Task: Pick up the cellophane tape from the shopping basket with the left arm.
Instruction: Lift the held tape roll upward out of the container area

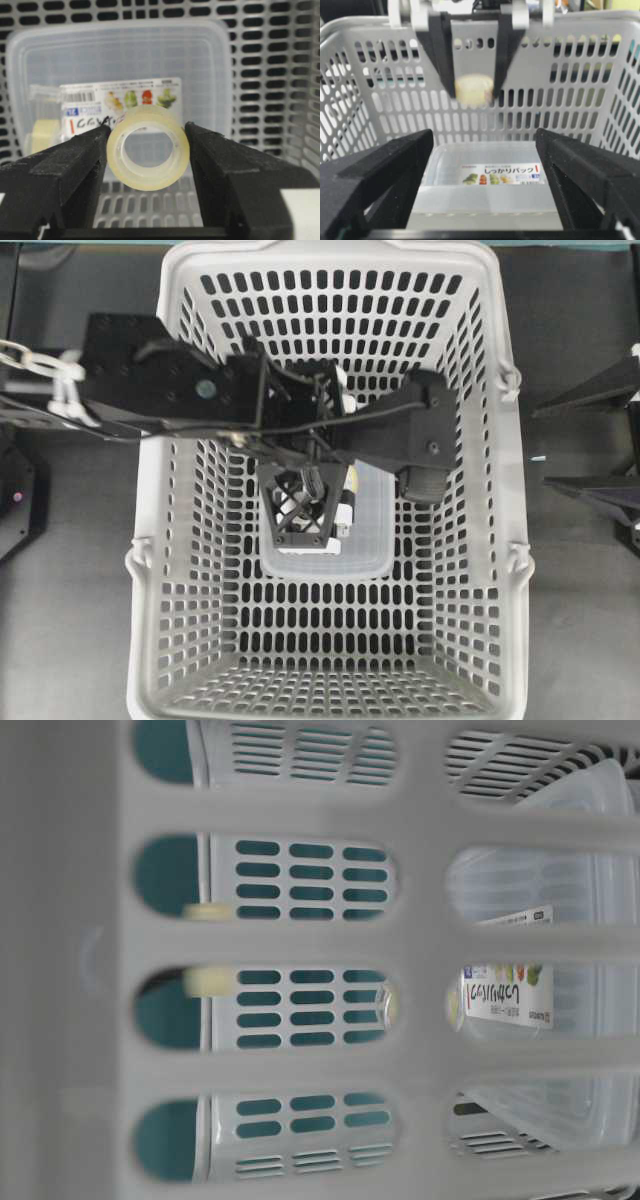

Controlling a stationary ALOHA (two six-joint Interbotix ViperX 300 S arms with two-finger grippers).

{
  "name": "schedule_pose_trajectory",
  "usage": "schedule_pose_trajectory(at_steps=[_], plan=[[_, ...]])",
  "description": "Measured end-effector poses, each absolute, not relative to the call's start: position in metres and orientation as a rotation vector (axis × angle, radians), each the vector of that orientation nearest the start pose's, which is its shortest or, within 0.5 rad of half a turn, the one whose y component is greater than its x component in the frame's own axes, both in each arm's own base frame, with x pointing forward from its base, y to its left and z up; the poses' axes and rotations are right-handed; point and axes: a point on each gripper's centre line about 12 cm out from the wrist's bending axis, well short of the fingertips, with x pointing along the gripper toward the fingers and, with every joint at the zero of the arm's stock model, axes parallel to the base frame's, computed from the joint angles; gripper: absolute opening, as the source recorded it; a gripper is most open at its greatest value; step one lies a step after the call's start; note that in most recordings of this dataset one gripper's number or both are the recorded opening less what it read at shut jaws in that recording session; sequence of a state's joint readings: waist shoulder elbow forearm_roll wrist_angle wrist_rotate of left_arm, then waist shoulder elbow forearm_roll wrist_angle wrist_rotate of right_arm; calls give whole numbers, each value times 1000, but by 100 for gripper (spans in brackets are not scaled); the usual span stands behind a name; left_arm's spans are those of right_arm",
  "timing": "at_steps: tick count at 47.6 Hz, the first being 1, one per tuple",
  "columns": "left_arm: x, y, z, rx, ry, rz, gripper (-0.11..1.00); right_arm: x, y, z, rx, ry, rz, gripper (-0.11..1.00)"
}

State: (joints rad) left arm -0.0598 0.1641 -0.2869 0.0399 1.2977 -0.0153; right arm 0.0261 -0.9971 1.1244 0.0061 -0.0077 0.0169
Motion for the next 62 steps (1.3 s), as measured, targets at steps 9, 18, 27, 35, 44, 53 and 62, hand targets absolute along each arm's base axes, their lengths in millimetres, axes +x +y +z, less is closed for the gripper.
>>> schedule_pose_trajectory(at_steps=[9,18,27,35,44,53,62], plan=[[446,-23,362,54,1199,-13,50,195,5,289,20,109,25,80],[446,-23,360,54,1213,-13,50,195,5,289,20,108,23,80],[446,-22,360,54,1215,-11,50,195,5,289,20,108,23,80],[446,-20,360,51,1215,-7,50,195,5,289,22,108,25,80],[446,-18,360,50,1215,-5,50,195,5,289,23,108,25,80],[446,-19,360,51,1215,-7,50,195,6,289,23,108,31,80],[445,-18,360,50,1218,-5,50,195,7,289,23,108,32,80]])
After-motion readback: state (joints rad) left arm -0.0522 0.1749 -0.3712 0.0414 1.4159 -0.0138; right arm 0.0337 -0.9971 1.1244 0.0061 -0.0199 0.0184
